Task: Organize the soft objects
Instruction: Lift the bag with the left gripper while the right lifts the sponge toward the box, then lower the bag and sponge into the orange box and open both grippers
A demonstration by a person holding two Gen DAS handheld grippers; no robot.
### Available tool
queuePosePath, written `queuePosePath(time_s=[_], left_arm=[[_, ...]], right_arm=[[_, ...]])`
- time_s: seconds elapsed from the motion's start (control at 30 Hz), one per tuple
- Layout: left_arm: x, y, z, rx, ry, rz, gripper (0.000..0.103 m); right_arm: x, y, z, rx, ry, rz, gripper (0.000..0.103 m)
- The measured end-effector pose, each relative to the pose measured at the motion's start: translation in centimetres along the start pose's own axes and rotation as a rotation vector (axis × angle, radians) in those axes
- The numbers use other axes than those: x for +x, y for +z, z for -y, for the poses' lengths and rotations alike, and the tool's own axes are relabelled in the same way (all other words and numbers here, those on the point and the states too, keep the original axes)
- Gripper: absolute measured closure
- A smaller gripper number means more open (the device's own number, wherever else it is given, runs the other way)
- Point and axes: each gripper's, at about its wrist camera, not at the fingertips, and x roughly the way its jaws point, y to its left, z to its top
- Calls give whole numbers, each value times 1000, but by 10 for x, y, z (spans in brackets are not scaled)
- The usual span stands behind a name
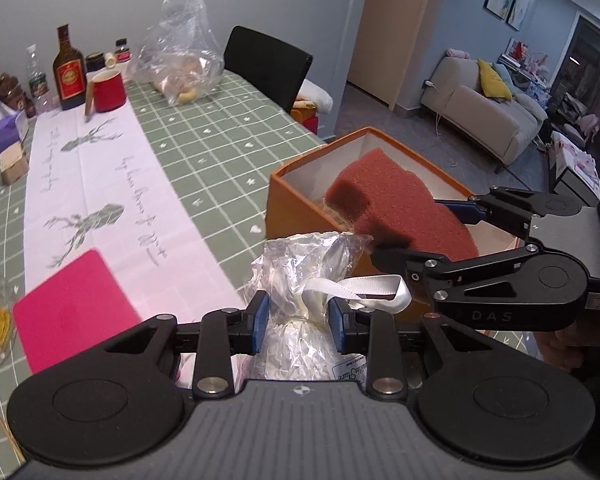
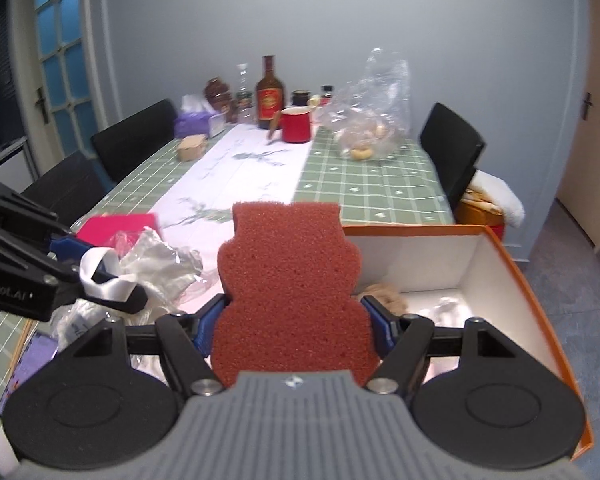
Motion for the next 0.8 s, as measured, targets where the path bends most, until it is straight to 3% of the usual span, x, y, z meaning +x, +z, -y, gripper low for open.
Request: queuePosePath(time_s=[0.57, 0.8], left_arm=[[65, 60, 58, 9, -59, 37, 68], [81, 76, 59, -105, -123, 112, 68]], right_arm=[[-6, 7, 104, 153, -158, 4, 33], [1, 3, 127, 181, -188, -30, 33]])
